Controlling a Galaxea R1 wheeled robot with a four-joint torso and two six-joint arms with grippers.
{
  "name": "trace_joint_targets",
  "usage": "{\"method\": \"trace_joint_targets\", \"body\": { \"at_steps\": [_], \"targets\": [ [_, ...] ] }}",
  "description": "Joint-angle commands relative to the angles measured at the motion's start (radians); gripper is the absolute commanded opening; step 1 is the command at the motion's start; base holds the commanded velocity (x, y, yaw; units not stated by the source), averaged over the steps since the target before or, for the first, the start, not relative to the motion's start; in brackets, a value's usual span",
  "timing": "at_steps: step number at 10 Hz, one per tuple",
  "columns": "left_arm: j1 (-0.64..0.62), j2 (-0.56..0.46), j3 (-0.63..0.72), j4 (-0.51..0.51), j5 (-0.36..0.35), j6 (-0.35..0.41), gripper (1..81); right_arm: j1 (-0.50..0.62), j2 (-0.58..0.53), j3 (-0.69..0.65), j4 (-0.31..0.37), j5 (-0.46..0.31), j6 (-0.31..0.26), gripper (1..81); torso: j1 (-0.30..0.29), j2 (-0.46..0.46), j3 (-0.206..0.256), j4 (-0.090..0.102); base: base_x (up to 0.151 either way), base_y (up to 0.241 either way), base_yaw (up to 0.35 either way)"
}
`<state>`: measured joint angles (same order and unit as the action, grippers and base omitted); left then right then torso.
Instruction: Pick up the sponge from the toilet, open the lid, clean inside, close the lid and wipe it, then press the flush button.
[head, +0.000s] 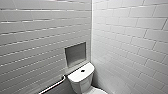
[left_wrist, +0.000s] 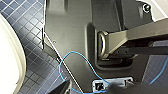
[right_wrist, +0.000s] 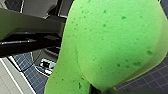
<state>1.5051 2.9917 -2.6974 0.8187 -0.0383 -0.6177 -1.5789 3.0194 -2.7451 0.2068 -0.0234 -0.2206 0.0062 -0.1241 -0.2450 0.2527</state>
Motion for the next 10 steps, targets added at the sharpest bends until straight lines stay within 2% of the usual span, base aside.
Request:
{"method": "trace_joint_targets", "body": {
  "at_steps": [1,5,7,8,10],
  "targets": [
    [-0.032,-0.009,0.001,-0.004,0.046,-0.001,81.1,0.024,-0.001,-0.002,0.014,-0.07,-0.002,1.0,0.0,0.0,0.0,0.0,0.094,0.0,0.0],
    [-0.033,-0.009,0.002,-0.004,0.046,-0.001,81.1,0.024,-0.005,-0.002,0.017,-0.07,-0.002,1.0,0.0,0.0,0.0,0.0,0.095,0.0,0.0],
    [-0.032,-0.014,0.007,-0.004,0.043,-0.001,81.1,0.015,-0.038,0.048,0.019,-0.066,-0.002,1.0,0.001,0.0,0.0,0.0,0.0,0.0,0.0],
    [-0.029,-0.023,0.013,-0.004,0.015,-0.002,81.1,0.012,-0.078,0.126,0.02,-0.059,0.0,1.0,0.002,0.001,0.0,0.0,0.0,0.0,0.0],
    [-0.024,-0.049,0.039,-0.004,-0.025,-0.002,81.1,0.0,-0.21,0.385,0.02,-0.012,0.0,1.0,0.001,0.0,0.0,0.0,0.0,0.0,0.0]
  ]
}}
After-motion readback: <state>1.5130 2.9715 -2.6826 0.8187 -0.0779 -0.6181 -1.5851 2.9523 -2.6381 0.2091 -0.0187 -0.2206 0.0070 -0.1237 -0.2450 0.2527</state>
